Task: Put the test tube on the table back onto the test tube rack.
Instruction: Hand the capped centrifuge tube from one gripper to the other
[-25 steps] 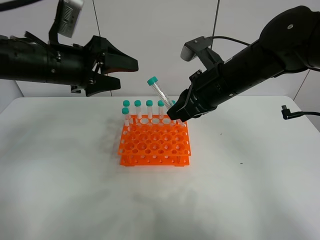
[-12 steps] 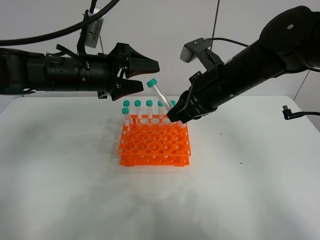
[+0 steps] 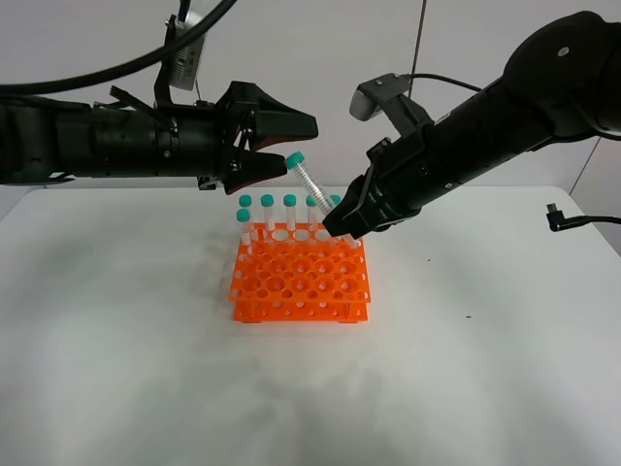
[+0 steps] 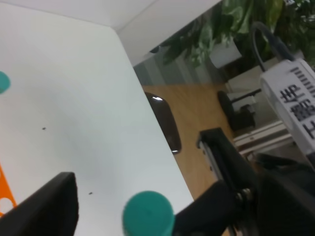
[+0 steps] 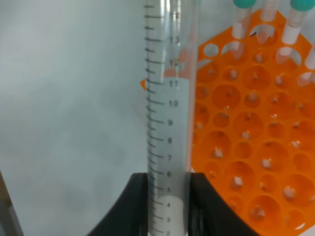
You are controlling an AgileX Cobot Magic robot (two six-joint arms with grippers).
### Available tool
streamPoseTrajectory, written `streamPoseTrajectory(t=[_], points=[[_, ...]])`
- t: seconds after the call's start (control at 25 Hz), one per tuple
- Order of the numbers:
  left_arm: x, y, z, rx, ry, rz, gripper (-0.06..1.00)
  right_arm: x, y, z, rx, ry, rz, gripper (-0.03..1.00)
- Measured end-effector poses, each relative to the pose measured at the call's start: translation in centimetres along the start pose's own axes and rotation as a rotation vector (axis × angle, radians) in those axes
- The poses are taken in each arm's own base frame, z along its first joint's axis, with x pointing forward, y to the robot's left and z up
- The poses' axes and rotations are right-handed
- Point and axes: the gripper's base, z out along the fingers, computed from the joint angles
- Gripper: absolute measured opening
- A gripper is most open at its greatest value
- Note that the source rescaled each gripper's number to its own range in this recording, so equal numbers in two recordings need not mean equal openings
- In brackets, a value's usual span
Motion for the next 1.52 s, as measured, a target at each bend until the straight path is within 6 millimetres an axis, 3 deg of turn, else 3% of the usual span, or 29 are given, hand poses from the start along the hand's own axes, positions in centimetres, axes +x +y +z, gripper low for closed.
streamPoseTrajectory(t=[0.44,0.76,1.04,1.24,1.4,1.52], points=[[1.0,-1.1,0.8,0.007,0.031,0.032,1.0,-0.1,0.1,0.0,-0.006,-0.006,0.002,0.04],[0.6,-0.5,0.6,-0.032,0.006,0.029,1.0,-0.1,0.1,0.0,-0.006,-0.006,0.001,0.04],[0.6,-0.5,0.6,-0.029,0.005,0.025,0.8,-0.1,0.1,0.0,-0.006,-0.006,0.001,0.04],[0.7,-0.7,0.6,-0.011,0.014,0.025,0.73,-0.1,0.0,0.0,-0.003,-0.008,0.001,0.04],[0.7,-0.7,0.6,-0.01,0.015,0.024,0.54,-0.1,0.0,0.0,0.002,-0.013,0.001,0.04],[0.7,-0.7,0.6,-0.01,0.015,0.024,0.48,-0.2,0.0,0.0,0.003,-0.016,0.004,0.04]])
